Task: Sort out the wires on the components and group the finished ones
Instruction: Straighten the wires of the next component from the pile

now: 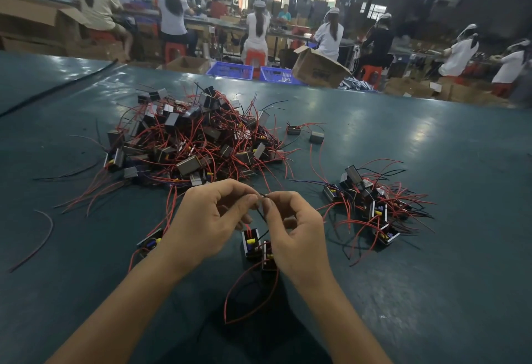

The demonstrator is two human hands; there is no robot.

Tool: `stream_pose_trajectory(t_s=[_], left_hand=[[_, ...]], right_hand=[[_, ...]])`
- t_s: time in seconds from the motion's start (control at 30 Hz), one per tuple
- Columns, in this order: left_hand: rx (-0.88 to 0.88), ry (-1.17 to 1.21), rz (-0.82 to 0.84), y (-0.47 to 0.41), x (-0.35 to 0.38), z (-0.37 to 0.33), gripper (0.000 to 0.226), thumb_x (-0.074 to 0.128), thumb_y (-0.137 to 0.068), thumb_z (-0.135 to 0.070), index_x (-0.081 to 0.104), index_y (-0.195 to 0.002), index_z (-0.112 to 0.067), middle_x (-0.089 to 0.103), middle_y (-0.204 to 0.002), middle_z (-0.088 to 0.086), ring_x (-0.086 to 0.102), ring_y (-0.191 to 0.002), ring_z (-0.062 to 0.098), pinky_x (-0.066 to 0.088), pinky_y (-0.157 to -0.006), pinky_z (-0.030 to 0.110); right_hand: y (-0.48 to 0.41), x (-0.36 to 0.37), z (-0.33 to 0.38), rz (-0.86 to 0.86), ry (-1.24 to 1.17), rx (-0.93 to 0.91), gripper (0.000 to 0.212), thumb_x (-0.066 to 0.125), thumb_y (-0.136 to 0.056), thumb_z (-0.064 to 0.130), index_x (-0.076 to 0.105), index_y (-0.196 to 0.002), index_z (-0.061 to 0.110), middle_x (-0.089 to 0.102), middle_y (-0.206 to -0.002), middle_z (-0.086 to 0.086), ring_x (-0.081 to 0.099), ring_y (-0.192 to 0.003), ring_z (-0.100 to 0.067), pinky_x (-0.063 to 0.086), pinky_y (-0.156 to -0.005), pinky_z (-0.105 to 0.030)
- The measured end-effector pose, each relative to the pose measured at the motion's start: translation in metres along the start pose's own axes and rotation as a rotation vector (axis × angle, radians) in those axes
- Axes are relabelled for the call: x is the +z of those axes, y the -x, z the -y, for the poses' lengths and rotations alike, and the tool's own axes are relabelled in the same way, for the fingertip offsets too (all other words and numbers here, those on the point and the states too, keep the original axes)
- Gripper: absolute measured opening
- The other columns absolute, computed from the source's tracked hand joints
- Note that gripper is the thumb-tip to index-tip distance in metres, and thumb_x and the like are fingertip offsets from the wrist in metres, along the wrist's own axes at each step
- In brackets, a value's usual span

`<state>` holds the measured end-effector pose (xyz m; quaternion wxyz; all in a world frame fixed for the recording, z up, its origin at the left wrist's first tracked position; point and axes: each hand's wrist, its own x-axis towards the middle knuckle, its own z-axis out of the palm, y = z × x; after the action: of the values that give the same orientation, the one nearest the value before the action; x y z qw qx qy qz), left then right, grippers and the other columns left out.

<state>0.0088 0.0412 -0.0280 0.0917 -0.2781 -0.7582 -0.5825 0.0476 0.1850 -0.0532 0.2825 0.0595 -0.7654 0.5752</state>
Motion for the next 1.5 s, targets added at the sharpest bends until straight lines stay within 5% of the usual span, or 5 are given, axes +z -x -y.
stream_pose_trajectory(t_s=[0.2,0.5,0.77,1.13,1.5], left_hand=[[0.02,0.005,-0.008,-0.001,-0.003,-0.002,0.011,0.064,-0.079,-0.027,0.07,-0.088,-0.022,0.073,-0.076,-0.007,0.07,-0.065,0.009,0.057,-0.061,0.022],[0.269,-0.348,-0.028,0.001,-0.003,0.002,0.018,0.064,-0.083,-0.03,0.072,-0.089,-0.014,0.066,-0.078,-0.012,0.061,-0.072,0.005,0.049,-0.062,0.016],[0.053,-0.146,0.042,-0.002,-0.006,0.005,0.008,0.069,-0.084,-0.024,0.067,-0.083,-0.032,0.069,-0.074,-0.015,0.066,-0.063,0.009,0.051,-0.06,0.016],[-0.07,-0.018,0.101,-0.005,-0.01,0.01,0.013,0.064,-0.089,-0.008,0.068,-0.086,-0.02,0.072,-0.077,-0.013,0.068,-0.067,0.008,0.054,-0.057,0.02],[0.316,-0.454,0.095,-0.001,-0.014,0.013,0.014,0.059,-0.092,-0.029,0.064,-0.093,-0.016,0.058,-0.084,-0.015,0.056,-0.072,0.003,0.05,-0.063,0.026]], right_hand=[[0.001,0.001,-0.001,0.008,0.008,-0.032,0.008,0.06,-0.096,0.018,0.063,-0.092,0.023,0.067,-0.082,0.009,0.065,-0.079,-0.011,0.051,-0.072,-0.02],[0.004,0.006,-0.002,0.02,-0.03,0.002,0.015,0.058,-0.097,0.01,0.06,-0.092,0.024,0.064,-0.075,0.017,0.062,-0.068,-0.006,0.05,-0.063,-0.019],[0.004,0.006,-0.001,0.005,-0.008,-0.039,0.018,0.058,-0.096,0.01,0.058,-0.09,0.027,0.062,-0.074,0.023,0.06,-0.067,-0.001,0.045,-0.063,-0.011],[0.003,0.005,-0.004,0.012,0.01,-0.093,0.014,0.059,-0.096,0.01,0.058,-0.092,0.024,0.062,-0.076,0.011,0.058,-0.065,-0.005,0.048,-0.06,-0.018],[0.004,0.006,-0.006,-0.003,-0.007,-0.038,0.01,0.061,-0.094,0.008,0.064,-0.091,0.017,0.063,-0.074,0.003,0.057,-0.061,-0.012,0.049,-0.056,-0.026]])
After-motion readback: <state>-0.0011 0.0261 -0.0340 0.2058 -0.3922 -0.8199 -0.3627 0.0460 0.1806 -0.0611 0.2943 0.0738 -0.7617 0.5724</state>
